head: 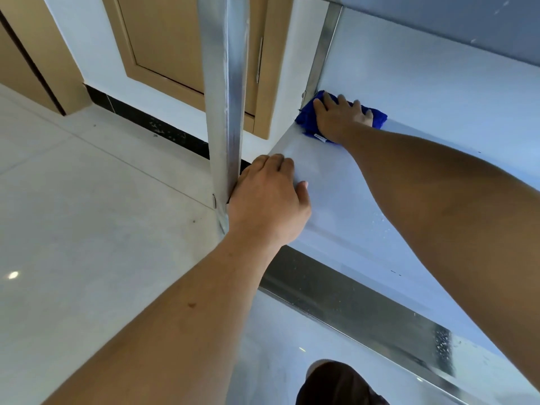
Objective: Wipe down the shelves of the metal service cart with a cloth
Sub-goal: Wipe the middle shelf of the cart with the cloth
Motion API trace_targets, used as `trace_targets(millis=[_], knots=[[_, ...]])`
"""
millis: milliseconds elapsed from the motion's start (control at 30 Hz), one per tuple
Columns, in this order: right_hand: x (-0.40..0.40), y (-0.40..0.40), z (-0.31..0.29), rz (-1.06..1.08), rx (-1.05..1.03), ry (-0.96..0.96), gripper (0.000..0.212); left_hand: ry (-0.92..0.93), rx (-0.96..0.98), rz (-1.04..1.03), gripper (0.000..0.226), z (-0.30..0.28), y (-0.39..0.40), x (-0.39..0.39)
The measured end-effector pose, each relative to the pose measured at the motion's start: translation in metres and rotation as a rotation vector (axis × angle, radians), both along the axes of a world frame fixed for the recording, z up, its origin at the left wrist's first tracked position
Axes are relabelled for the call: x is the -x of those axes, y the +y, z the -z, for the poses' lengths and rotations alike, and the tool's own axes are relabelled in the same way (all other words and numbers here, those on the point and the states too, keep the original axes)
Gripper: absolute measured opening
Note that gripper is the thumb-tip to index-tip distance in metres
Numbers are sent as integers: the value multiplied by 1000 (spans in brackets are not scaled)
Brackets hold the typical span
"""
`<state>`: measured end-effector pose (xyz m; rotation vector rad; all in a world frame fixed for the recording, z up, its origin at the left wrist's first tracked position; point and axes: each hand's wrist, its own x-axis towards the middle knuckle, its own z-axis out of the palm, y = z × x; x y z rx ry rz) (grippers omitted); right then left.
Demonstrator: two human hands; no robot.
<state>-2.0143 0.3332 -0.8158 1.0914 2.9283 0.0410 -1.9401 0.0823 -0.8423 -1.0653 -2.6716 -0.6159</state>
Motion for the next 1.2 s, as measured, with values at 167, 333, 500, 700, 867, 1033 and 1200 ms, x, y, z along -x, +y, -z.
trace_targets(millis=[167,333,500,700,867,1033,1200], knots=[[-19,-19,3,-13,11,-5,57,1,-17,-7,49,-2,0,-1],[-52,-51,5,-5,67,34,62,-24,-42,12,51,-5,-2,-2],[-89,-88,5,-13,66,37,63,-50,-44,19,50,-11,-2,-4],[-137,-131,4,-44,94,48,62,-46,-64,44,56,-11,-6,-6],[-175,-158,-2,-63,136,76,62,-68,-10,51,61,-16,-6,-4],[-216,-171,-2,-41,152,114,64,-109,74,68,65,-22,-2,-3],[-248,-172,3,-21,116,124,66,-95,158,34,78,-25,1,-4]])
